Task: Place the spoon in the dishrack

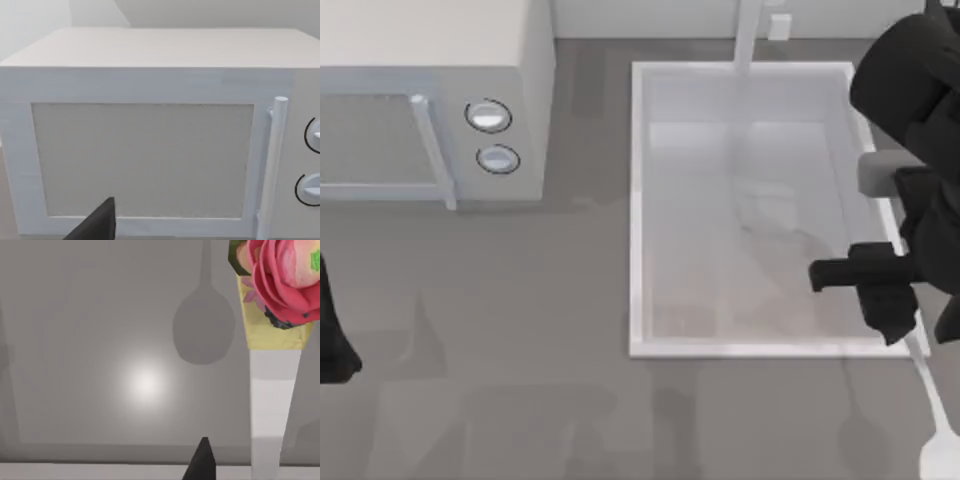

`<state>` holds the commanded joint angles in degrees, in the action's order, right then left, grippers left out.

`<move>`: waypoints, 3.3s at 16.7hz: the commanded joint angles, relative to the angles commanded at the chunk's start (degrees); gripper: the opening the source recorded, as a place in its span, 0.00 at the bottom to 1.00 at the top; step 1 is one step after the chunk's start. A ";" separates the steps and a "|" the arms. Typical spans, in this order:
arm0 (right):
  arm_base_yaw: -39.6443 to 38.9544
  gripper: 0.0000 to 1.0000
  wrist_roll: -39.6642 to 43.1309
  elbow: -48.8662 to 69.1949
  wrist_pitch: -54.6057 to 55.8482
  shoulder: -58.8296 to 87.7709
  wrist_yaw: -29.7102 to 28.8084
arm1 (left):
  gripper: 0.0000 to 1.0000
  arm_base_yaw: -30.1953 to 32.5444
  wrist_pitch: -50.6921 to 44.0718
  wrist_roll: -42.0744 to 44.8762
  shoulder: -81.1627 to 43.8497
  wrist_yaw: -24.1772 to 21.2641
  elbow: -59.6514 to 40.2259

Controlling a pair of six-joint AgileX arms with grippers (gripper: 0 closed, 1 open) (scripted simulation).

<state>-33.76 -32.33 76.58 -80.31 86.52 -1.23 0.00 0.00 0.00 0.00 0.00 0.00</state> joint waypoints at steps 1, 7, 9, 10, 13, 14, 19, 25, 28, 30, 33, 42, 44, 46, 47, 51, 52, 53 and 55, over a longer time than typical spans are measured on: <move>0.10 0.00 0.15 2.16 -2.32 -0.85 0.01 | 1.00 0.00 0.00 0.00 0.00 0.00 0.00; 0.33 0.00 0.46 5.33 -5.60 -2.45 0.02 | 1.00 0.00 0.00 0.00 0.00 0.00 0.00; 0.16 0.00 0.39 5.18 -5.38 -2.29 0.09 | 1.00 0.00 0.00 0.00 0.00 0.00 0.00; 0.79 0.00 0.68 5.15 -4.76 -2.54 0.44 | 1.00 0.00 0.00 0.00 0.00 0.00 0.00; 5.91 0.00 2.90 4.69 0.32 -4.45 3.26 | 1.00 0.00 0.00 0.00 0.00 0.00 0.00; 8.58 0.00 4.04 4.32 3.10 -5.39 4.72 | 1.00 0.00 0.00 0.00 0.00 0.00 0.00; 27.28 0.00 11.93 0.32 23.57 -11.37 14.20 | 1.00 0.00 0.00 0.00 0.00 0.00 0.00; 53.40 0.00 23.75 -6.45 54.17 -21.22 27.29 | 1.00 0.00 0.00 0.00 0.00 0.00 0.00; 63.61 0.00 28.43 -9.10 65.34 -26.16 32.76 | 1.00 0.00 0.00 0.00 0.00 0.00 0.00; 67.95 0.00 30.42 -10.28 69.76 -28.55 35.24 | 1.00 0.00 0.00 0.00 0.00 0.00 0.00; 70.04 0.00 31.39 -10.89 71.87 -29.83 36.52 | 1.00 0.00 0.00 0.00 0.00 0.00 0.00; 66.57 0.00 31.23 -11.41 81.11 -20.46 33.67 | 1.00 0.00 0.00 0.00 0.00 0.00 0.00; 64.32 0.00 31.30 -12.39 88.66 -13.89 31.33 | 1.00 0.00 0.00 0.00 0.00 0.00 0.00; 61.75 0.00 31.42 -13.77 97.68 -6.65 28.52 | 1.00 0.00 0.00 0.00 0.00 0.00 0.00; 60.38 0.00 31.48 -14.59 102.40 -3.01 27.01 | 1.00 0.00 0.00 0.00 0.00 0.00 0.00; 55.02 0.00 31.61 -18.07 119.02 9.51 21.10 | 1.00 0.00 0.00 0.00 0.00 0.00 0.00; 53.88 0.00 31.58 -18.83 121.92 11.79 19.86 | 1.00 0.00 0.00 0.00 0.00 0.00 0.00; 52.89 0.00 31.53 -19.48 124.21 13.65 18.79 | 1.00 0.00 0.00 0.00 0.00 0.00 0.00; 51.58 0.00 31.43 -20.35 126.97 15.99 17.38 | 1.00 0.00 0.00 0.00 0.00 0.00 0.00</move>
<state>17.82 -0.90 56.23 46.67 102.52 16.15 0.00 0.00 0.00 0.00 0.00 0.00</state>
